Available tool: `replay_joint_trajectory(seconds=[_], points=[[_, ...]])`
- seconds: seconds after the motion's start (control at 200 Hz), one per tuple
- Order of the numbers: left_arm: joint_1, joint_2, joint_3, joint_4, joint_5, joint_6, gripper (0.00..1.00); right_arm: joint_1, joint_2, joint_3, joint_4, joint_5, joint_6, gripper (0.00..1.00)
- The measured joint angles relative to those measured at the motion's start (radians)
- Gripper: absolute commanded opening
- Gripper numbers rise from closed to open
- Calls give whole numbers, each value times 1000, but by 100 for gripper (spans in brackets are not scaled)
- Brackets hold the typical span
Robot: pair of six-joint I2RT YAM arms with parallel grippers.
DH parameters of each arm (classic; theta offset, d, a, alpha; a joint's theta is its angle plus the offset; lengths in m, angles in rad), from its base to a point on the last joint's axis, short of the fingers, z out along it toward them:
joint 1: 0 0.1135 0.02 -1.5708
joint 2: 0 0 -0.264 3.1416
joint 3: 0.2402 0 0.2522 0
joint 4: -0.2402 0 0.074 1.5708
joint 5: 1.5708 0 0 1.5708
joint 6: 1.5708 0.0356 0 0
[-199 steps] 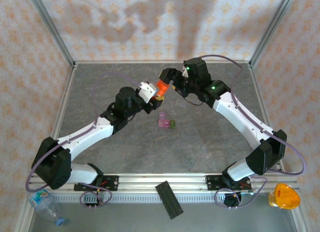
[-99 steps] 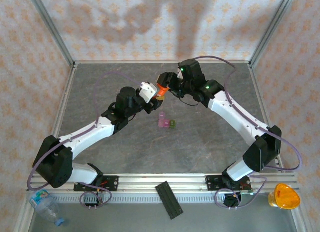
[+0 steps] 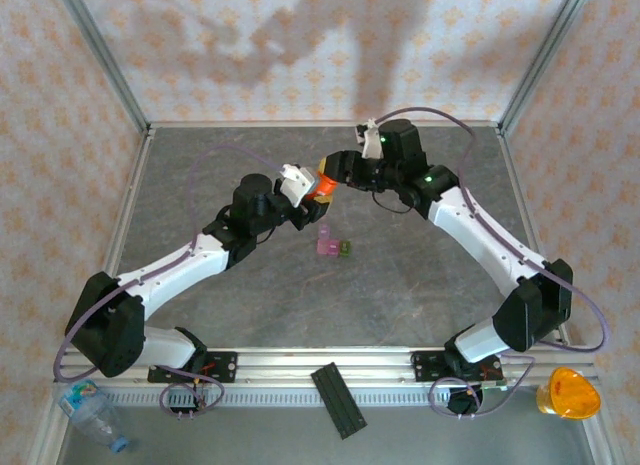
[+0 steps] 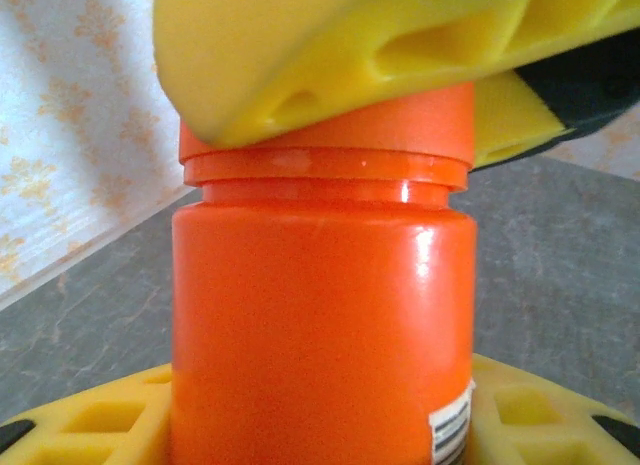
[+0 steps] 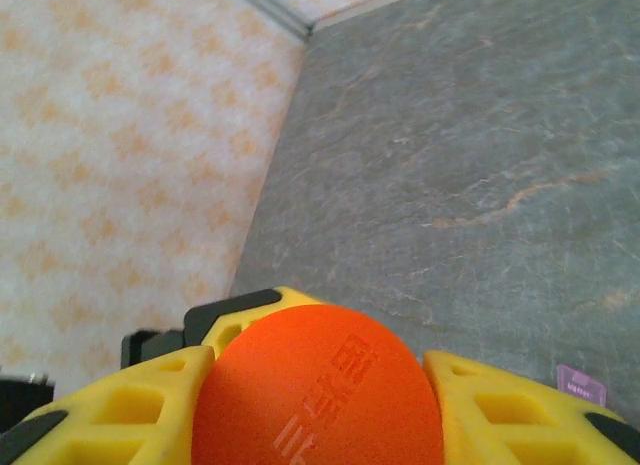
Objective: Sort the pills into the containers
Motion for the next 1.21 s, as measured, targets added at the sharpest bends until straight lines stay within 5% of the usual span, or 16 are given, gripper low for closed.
replay_joint_trajectory(seconds=[0.305, 0.425, 0.56, 0.896, 1.206], points=[[5, -8, 2, -5, 106, -79, 0, -51, -1, 1, -24, -202, -261, 43], [5, -8, 2, -3, 111, -89, 0, -51, -1, 1, -23, -200, -259, 76], [4, -8, 2, 0, 101, -85, 0, -50, -14, -3, -10, -149, -208, 87], [4, -6, 2, 1, -16, -5, 0, -51, -106, 0, -33, 125, 113, 86], [4, 24, 2, 1, -58, 48, 0, 3, -34, -2, -42, 209, 267, 86]])
